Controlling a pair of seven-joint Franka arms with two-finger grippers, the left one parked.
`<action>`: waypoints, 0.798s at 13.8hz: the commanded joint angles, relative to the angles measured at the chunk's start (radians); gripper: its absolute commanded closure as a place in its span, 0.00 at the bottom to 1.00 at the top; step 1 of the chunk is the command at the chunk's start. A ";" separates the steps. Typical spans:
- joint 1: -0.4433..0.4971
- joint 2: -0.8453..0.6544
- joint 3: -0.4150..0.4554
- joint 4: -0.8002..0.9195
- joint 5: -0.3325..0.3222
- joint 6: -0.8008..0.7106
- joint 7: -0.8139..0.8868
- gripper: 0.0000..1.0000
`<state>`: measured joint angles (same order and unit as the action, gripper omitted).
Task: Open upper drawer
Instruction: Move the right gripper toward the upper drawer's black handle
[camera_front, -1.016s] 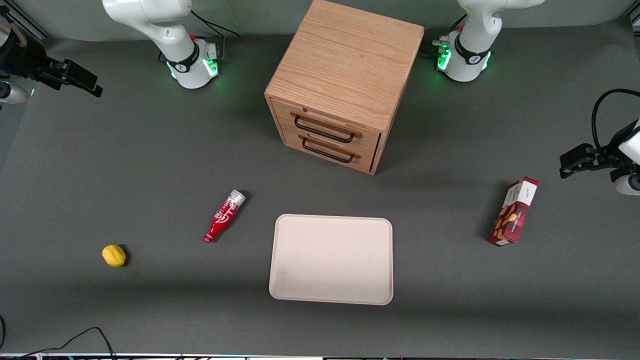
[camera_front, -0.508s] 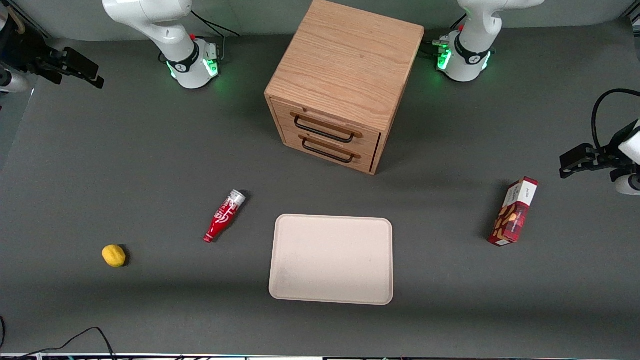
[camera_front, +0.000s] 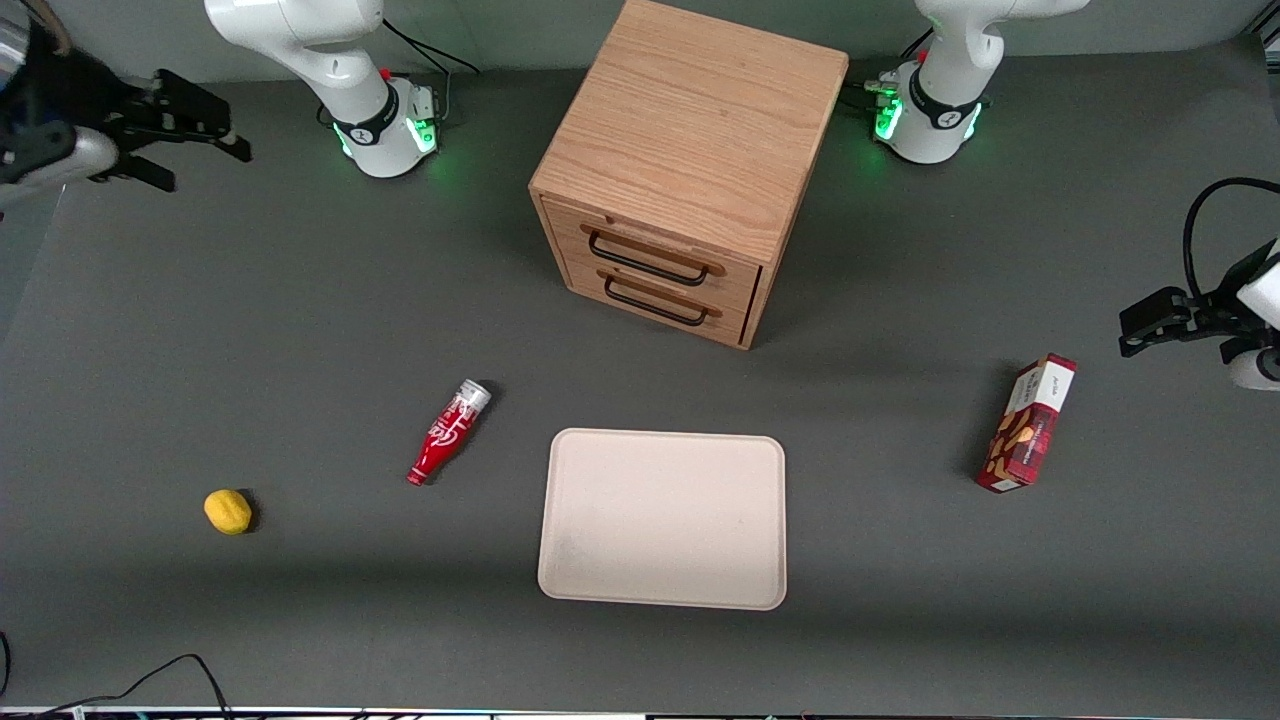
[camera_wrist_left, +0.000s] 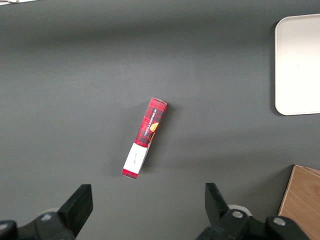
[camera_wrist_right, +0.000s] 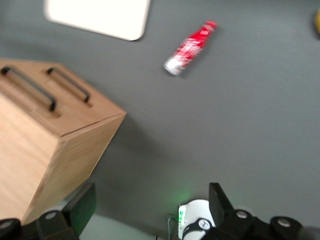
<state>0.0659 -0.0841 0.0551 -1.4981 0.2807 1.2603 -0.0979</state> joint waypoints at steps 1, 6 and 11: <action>0.003 0.160 0.051 0.125 0.148 -0.013 -0.161 0.00; 0.011 0.368 0.233 0.220 0.213 0.129 -0.235 0.00; 0.035 0.526 0.425 0.208 0.003 0.321 -0.203 0.00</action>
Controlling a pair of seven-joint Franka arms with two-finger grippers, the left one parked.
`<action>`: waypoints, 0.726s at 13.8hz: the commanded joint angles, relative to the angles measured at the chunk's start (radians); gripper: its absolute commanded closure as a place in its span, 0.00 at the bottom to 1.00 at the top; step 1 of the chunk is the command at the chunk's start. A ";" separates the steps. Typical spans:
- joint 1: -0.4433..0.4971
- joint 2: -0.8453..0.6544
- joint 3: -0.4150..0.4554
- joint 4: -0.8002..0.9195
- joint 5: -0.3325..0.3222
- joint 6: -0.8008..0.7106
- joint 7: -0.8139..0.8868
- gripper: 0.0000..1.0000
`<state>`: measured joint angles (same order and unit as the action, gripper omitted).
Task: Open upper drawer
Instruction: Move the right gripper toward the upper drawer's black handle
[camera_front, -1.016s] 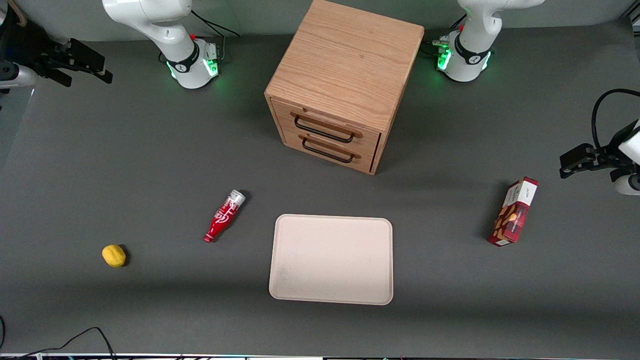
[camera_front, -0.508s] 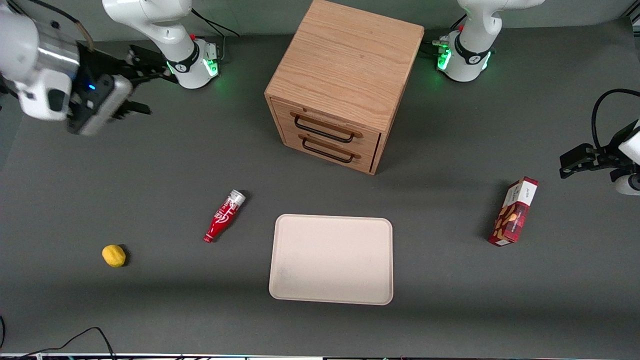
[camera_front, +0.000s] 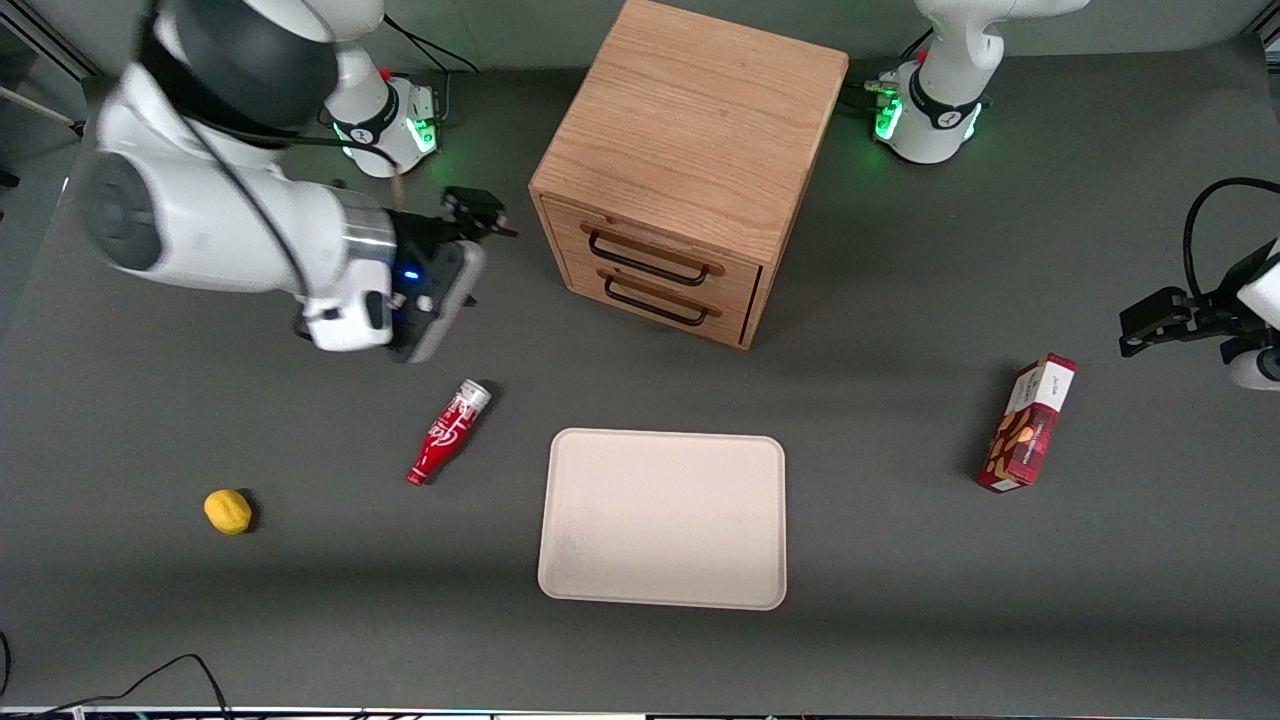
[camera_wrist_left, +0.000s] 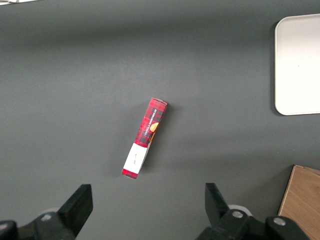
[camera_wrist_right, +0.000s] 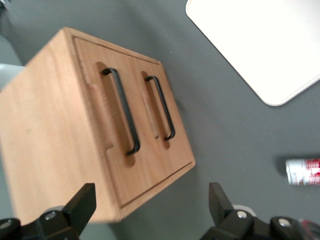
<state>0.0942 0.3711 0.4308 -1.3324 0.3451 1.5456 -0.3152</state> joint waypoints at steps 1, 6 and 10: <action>0.022 0.093 0.068 0.042 -0.078 0.054 0.062 0.00; 0.047 0.111 0.133 -0.027 -0.120 0.109 0.077 0.00; 0.047 0.112 0.151 -0.080 -0.120 0.165 0.077 0.00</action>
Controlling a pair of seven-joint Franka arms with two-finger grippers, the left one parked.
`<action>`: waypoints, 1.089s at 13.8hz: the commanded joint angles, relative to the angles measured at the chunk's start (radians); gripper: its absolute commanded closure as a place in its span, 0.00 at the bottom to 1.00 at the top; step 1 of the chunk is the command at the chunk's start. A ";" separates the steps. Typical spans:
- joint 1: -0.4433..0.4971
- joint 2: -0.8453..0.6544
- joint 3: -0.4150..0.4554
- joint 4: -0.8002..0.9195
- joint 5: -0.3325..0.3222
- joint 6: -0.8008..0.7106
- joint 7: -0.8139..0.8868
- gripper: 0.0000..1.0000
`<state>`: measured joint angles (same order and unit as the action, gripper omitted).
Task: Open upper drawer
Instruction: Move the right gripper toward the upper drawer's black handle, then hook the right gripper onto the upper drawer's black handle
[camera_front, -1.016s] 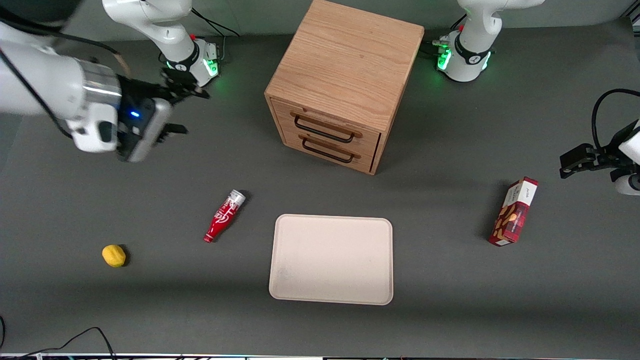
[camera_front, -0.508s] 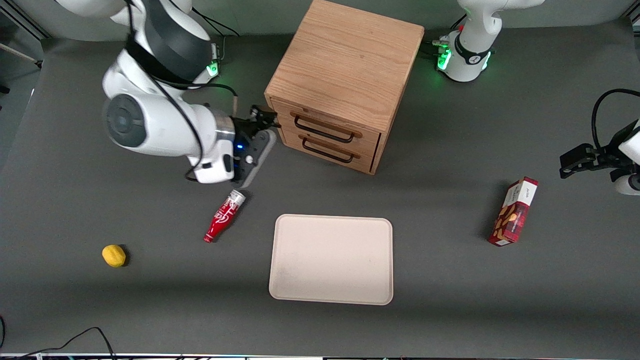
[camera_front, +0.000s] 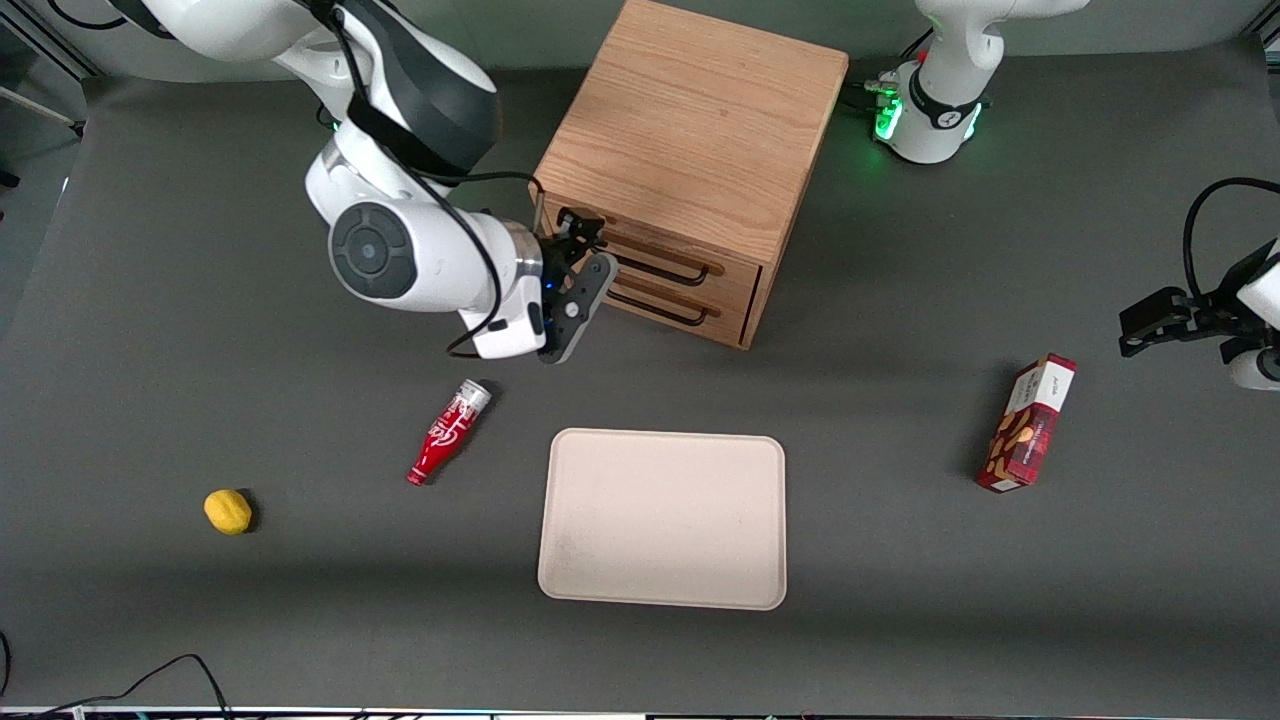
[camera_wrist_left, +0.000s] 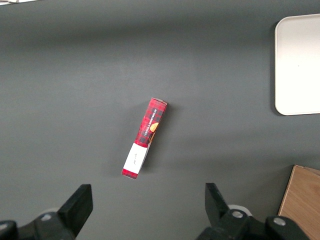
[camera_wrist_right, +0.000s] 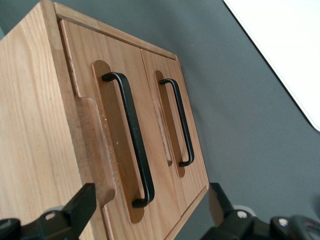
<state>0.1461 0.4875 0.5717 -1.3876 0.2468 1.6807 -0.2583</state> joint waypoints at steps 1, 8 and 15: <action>-0.005 -0.001 0.011 -0.040 -0.021 0.063 0.021 0.00; 0.021 0.043 0.037 -0.093 -0.057 0.171 0.059 0.00; 0.023 0.039 0.065 -0.152 -0.060 0.227 0.100 0.00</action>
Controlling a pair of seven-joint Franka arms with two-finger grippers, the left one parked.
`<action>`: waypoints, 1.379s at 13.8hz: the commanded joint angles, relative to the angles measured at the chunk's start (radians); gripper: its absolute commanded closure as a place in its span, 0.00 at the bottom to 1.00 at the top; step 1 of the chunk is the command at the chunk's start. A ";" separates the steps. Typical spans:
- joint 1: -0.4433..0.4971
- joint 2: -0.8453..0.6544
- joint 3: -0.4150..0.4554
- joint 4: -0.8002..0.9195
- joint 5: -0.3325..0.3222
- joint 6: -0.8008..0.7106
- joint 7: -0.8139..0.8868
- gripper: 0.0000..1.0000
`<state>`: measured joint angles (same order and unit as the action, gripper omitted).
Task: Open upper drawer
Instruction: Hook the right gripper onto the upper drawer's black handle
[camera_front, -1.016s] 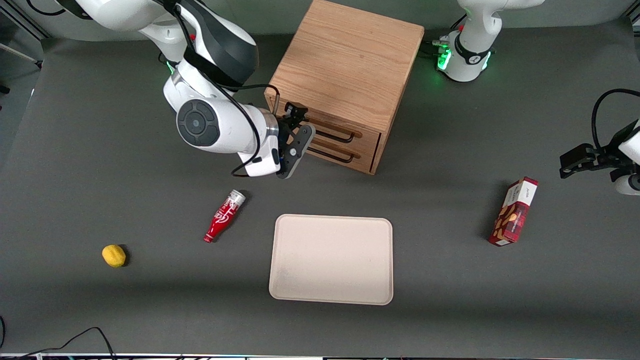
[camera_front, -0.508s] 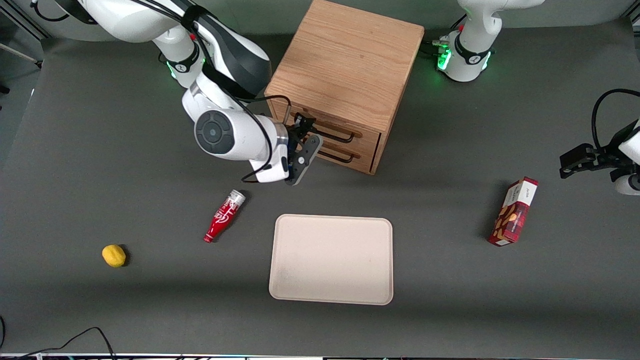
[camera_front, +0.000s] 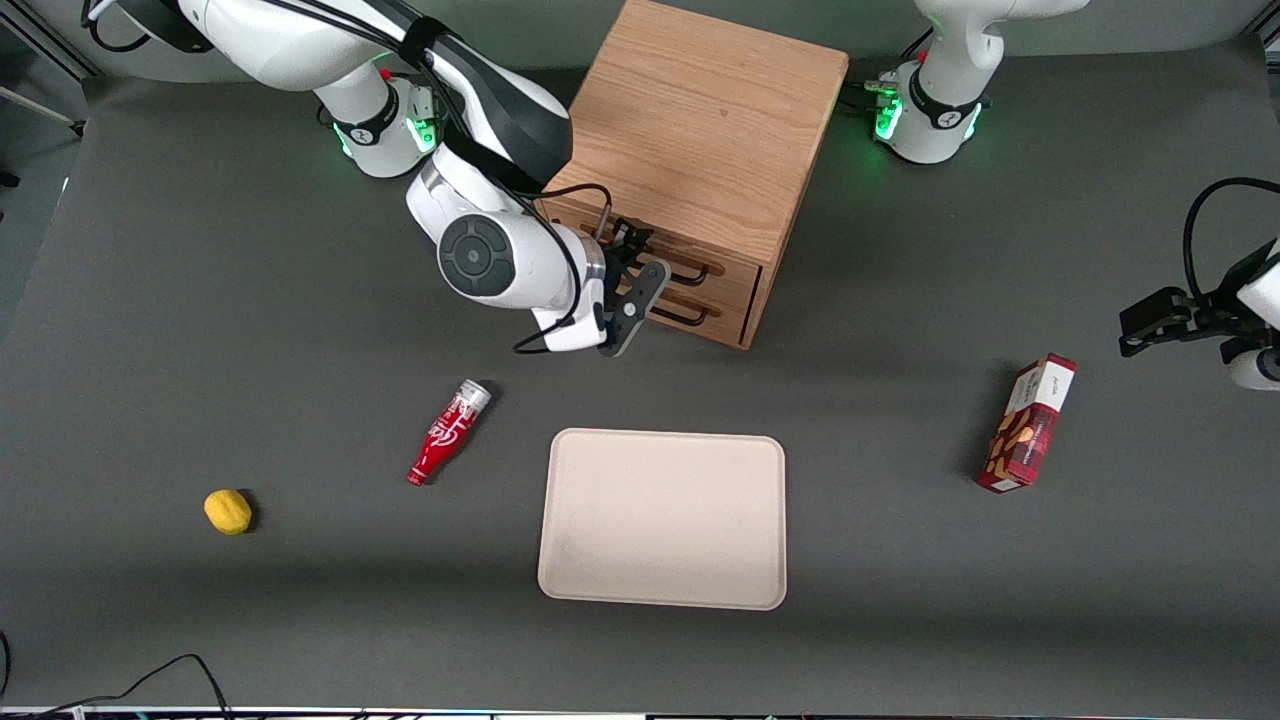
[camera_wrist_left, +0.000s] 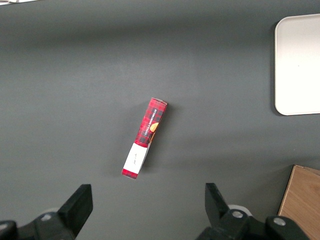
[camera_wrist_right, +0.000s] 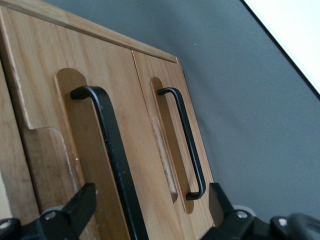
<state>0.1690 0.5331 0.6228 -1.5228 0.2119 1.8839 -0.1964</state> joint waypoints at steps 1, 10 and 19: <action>0.000 -0.007 0.017 -0.023 -0.032 0.027 0.040 0.00; -0.009 0.022 0.017 -0.034 -0.085 0.086 0.040 0.00; -0.017 0.142 0.000 0.130 -0.129 0.084 0.041 0.00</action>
<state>0.1468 0.6264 0.6153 -1.4619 0.1201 1.9685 -0.1870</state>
